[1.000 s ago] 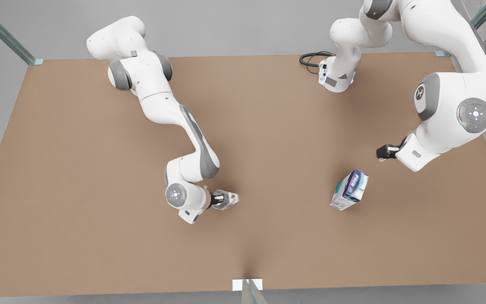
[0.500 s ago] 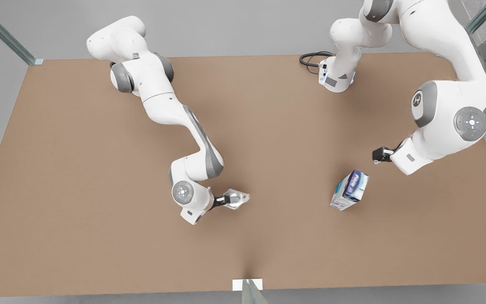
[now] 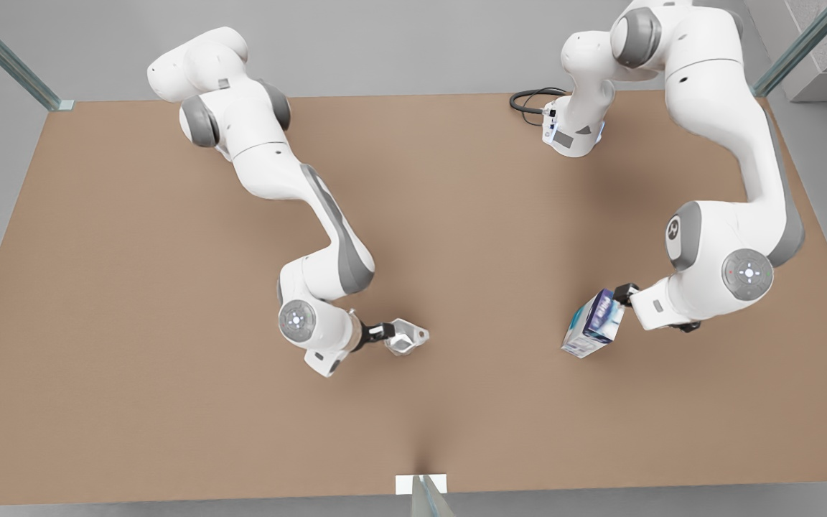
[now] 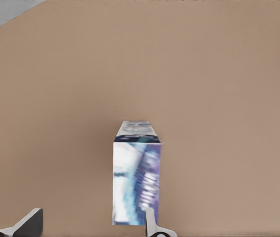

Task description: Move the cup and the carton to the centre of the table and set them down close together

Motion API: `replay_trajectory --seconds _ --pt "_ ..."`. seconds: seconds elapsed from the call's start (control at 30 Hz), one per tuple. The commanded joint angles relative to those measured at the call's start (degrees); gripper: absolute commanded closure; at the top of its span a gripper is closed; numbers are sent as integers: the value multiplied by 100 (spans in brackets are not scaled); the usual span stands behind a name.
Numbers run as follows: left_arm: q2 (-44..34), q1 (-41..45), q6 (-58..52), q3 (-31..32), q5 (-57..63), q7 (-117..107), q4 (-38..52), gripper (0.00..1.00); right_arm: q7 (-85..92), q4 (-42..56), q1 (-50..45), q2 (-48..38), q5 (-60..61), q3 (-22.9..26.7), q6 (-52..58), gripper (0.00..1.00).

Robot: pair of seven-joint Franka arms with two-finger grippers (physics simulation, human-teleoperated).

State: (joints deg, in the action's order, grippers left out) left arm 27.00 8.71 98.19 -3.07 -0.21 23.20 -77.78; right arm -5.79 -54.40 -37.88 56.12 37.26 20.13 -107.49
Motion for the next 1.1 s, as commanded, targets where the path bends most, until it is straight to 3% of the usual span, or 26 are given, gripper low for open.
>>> replay_trajectory --seconds 0.0,0.07,0.1,0.23,0.33,0.37,0.4,1.07 --pt "-1 25 -10 0 -14 0 0 0 -1 0 9 -48 1 0 52 0" --pt "16 52 16 0 -14 0 -35 0 70 0 483 -654 -508 62 965 0" --pt "43 61 34 0 -14 9 -105 0 411 0 642 -1050 -1501 44 1555 0" --pt "157 105 245 0 -14 53 -360 1 984 -562 1264 -2244 -3400 -104 2469 0" --pt "-80 113 253 8 29 44 -694 1 904 -2073 3101 -3712 -4622 -2003 2057 0" --pt "-186 105 359 8 38 71 -870 1 887 -2470 3410 -4056 -4745 -2303 1837 0" --pt "-203 96 394 8 47 220 -923 1 887 -2531 3454 -4258 -4737 -2303 1863 0" --pt "-10 157 640 8 65 202 -1608 1 439 -2540 3305 -4030 -4684 -2303 1705 0"
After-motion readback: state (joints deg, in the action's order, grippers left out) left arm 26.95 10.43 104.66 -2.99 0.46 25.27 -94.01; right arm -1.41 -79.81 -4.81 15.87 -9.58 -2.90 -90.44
